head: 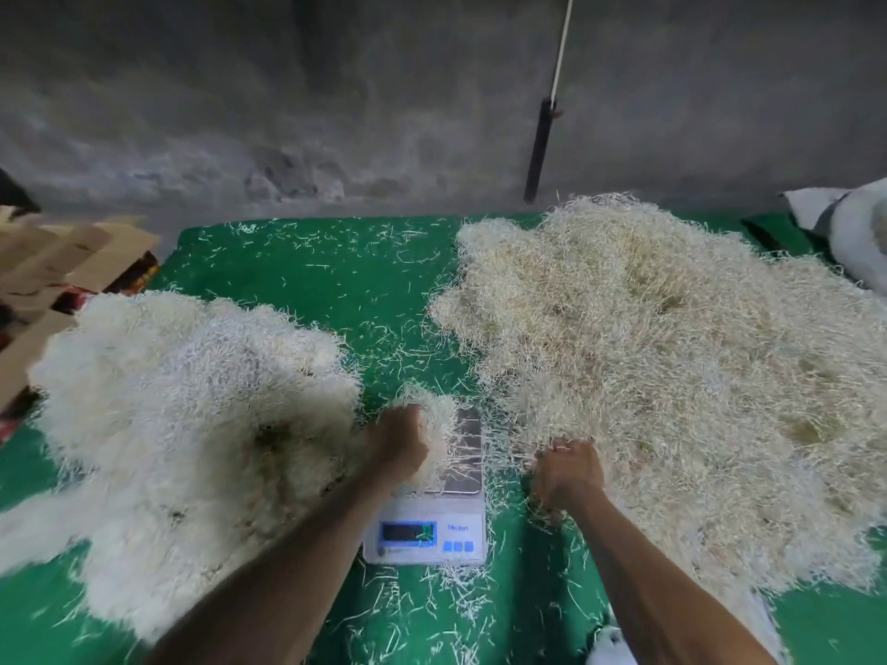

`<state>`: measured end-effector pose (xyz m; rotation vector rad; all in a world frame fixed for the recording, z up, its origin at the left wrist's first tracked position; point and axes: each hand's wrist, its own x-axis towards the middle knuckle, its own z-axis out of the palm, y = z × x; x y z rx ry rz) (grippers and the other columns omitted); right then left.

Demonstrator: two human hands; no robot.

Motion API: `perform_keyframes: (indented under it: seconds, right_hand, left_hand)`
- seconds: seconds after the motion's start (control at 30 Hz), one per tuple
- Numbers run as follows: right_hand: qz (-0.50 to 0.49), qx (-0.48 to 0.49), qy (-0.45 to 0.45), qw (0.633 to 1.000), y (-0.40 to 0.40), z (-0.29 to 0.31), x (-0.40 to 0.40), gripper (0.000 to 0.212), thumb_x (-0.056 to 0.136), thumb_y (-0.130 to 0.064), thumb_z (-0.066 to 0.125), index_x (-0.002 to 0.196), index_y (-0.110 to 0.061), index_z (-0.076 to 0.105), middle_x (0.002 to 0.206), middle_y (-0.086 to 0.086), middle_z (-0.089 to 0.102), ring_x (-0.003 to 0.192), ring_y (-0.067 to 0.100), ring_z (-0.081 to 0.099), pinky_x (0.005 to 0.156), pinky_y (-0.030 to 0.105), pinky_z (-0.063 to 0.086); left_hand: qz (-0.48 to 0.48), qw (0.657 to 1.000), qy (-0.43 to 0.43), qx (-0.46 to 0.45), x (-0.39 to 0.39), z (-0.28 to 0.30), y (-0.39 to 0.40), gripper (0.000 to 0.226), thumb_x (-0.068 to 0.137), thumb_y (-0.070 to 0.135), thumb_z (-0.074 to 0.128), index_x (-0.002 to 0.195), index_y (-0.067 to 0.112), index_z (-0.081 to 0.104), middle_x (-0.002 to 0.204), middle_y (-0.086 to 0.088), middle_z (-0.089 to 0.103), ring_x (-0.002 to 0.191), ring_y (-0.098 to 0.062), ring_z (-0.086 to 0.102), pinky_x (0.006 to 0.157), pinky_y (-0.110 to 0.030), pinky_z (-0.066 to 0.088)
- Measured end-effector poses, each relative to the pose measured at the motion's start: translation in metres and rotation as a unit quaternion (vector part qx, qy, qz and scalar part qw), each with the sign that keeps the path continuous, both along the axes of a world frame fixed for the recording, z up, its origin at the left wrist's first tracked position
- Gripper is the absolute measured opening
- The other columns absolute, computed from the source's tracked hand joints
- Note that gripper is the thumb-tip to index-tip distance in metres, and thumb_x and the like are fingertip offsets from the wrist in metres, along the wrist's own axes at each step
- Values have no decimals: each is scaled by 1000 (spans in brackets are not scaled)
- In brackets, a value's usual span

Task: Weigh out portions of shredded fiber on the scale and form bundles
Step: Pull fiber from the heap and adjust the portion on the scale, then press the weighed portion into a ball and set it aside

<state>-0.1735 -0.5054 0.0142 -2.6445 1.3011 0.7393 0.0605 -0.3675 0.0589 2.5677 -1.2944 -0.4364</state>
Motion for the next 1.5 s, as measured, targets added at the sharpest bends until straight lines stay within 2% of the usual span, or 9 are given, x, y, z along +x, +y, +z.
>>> perform_keyframes:
  seconds: [0.27,0.47,0.6,0.77,0.8,0.93,1.03,1.13,1.5]
  right_hand:
    - [-84,-47,-61,993,-38,18,-46,19,103,-26,52,90,-23,66,86,-6,70,92,14,66,117,46,35]
    - [-32,27,-150,988,-17,59,0,29,102,-35,60,125,-18,64,117,2,67,103,20,67,94,38,59]
    - [-12,-30,-207,978,10,89,25,25,101,-32,59,119,-18,67,99,2,69,87,18,68,86,36,61]
    - [5,-78,-407,910,94,59,19,35,97,-25,61,129,-11,62,122,7,66,106,24,65,105,37,51]
    - [-3,-45,-379,924,116,43,14,42,100,-30,56,136,-9,55,130,10,61,115,26,61,103,49,52]
    - [-48,70,-176,981,184,-32,-17,78,107,-49,36,163,-8,2,171,15,-2,158,31,1,127,46,3]
    - [-43,89,-128,987,218,-62,-31,78,107,-54,21,161,-10,-13,166,17,-25,153,31,-23,124,47,-10]
    - [-57,67,-138,986,235,-72,-32,75,106,-56,12,160,-14,-17,163,14,-31,151,30,-29,122,46,-15]
    - [-73,48,-132,987,256,-76,-32,66,106,-56,5,162,-26,-16,165,10,-29,152,28,-28,126,47,-10]
  left_hand:
    - [-26,988,-148,29,-6,5,-3,62,84,18,72,138,18,42,141,-9,46,123,-27,48,97,-38,44]
    - [-54,985,-161,42,-29,47,-12,83,79,45,80,146,19,40,145,-9,48,130,-29,48,103,-44,49]
    - [-75,996,-34,-34,-39,74,2,82,83,30,79,153,21,37,149,-5,49,126,-26,55,106,-44,49]
    - [-51,982,16,-181,-57,55,67,75,92,23,68,157,23,31,160,3,36,144,-18,36,122,-43,30]
    - [-26,982,38,-183,-60,42,84,81,91,20,70,159,19,27,160,0,33,144,-20,37,120,-43,33]
    - [62,979,150,-122,-70,-27,165,89,77,11,82,150,10,32,139,-9,48,128,-26,52,106,-34,47]
    - [51,989,133,33,-81,-77,220,97,89,44,72,160,11,15,166,-11,16,153,-29,19,125,-38,22]
    - [5,991,88,98,-89,-108,248,94,99,59,44,159,16,-13,164,-5,-27,152,-23,-21,125,-43,-4]
    - [-18,989,75,124,-93,-110,251,84,104,55,33,156,16,-19,162,-8,-31,149,-24,-27,123,-41,-13]
